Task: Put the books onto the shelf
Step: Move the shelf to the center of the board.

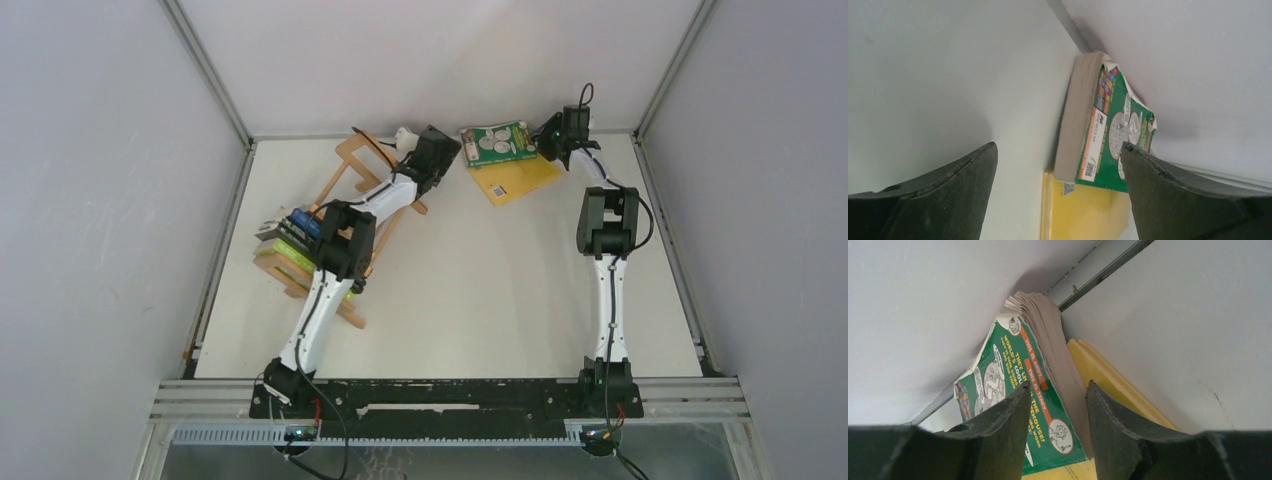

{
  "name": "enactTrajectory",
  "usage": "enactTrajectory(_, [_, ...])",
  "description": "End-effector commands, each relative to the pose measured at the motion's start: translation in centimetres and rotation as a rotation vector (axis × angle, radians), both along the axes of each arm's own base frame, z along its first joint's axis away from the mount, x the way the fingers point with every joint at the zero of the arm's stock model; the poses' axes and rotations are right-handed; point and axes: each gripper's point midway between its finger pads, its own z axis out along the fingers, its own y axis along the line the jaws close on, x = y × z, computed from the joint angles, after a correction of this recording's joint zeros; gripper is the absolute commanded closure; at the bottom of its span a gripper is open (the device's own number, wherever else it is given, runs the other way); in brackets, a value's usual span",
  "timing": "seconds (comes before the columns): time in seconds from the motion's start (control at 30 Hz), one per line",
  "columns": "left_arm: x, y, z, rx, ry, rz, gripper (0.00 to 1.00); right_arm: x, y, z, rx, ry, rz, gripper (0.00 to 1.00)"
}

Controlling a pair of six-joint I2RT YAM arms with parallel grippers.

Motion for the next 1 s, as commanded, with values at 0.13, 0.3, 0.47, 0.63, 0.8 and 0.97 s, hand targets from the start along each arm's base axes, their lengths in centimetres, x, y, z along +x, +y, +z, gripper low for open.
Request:
enactTrajectory(0.13, [-0.3, 5.0, 6.3, 0.078, -0.062, 0.026, 0.04, -0.4, 1.0, 4.9, 0.019, -0.062, 0.029, 0.47])
enactTrajectory(0.3, [-0.9, 7.5, 6.1, 0.114, -0.045, 0.038, 0.04, -0.7, 1.4, 5.0, 0.018, -0.059, 0.034, 0.47])
enactTrajectory(0.47, [-1.4, 9.6, 5.4, 0.133, -0.021, 0.053, 0.04, -1.0, 1.7, 5.2, 0.016, -0.057, 0.037, 0.47])
enactTrajectory(0.63, [-2.0, 11.2, 4.9, 0.146, -0.006, 0.065, 0.04, -1.1, 1.6, 5.4, 0.008, -0.057, 0.034, 0.47])
enactTrajectory(0.8, [-0.9, 10.4, 7.4, 0.149, -0.070, 0.023, 0.03, -0.7, 1.2, 6.6, -0.030, -0.102, 0.037, 0.44])
enactTrajectory(0.97, [1.0, 7.9, 12.0, 0.121, -0.204, -0.067, 0.00, -0.1, 0.3, 10.2, -0.131, -0.206, 0.048, 0.41])
